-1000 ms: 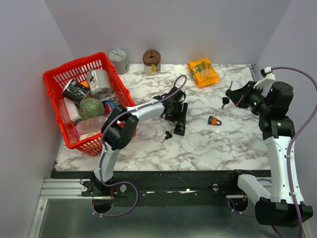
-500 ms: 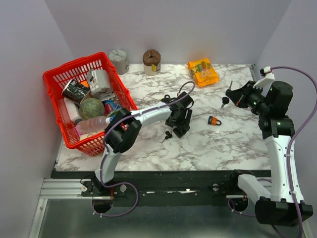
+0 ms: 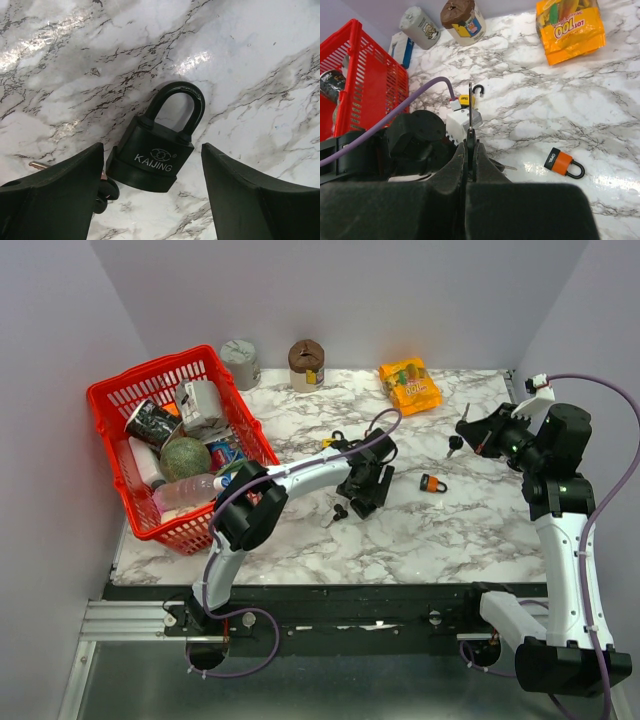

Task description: Unlock with the key

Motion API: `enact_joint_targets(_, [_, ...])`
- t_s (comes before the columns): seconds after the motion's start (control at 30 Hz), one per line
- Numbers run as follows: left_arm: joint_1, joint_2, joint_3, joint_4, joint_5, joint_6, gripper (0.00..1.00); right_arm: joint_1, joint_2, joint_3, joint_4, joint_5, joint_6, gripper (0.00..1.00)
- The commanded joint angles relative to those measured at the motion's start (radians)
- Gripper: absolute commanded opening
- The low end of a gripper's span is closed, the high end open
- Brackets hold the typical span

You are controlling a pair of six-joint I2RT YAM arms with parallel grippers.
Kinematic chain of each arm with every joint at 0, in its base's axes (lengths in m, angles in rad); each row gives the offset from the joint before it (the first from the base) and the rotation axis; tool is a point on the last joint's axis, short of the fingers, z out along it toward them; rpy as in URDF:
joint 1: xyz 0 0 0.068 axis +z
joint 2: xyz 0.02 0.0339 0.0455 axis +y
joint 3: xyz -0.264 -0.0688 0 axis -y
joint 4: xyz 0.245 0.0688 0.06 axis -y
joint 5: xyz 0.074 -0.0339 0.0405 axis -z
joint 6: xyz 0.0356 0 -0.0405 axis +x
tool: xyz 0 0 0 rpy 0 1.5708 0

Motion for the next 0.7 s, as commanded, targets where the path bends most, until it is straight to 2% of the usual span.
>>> enact_joint_targets(0.0, [-0.004,-0.012,-0.02,-0.026,0.008,0.047,0.85,0.006,-0.004,0.006,-0.013,0.014,-0.006,0.01])
enact_joint_targets(0.23, [-0.024,0.011,-0.021,-0.027,0.008,0.106,0.81,0.007,0.001,0.003,-0.008,0.01,-0.005,0.01])
enact_joint_targets(0.4, [-0.024,0.032,-0.007,-0.03,-0.013,0.12,0.72,0.007,0.001,0.003,-0.01,0.01,-0.003,0.01])
enact_joint_targets(0.6, [-0.026,0.077,0.025,-0.046,-0.001,0.144,0.71,0.007,0.007,0.0,-0.008,0.011,-0.003,0.01])
enact_joint_targets(0.67, [-0.026,0.095,0.028,-0.044,0.034,0.155,0.57,0.007,0.007,0.003,-0.017,0.014,-0.005,0.01])
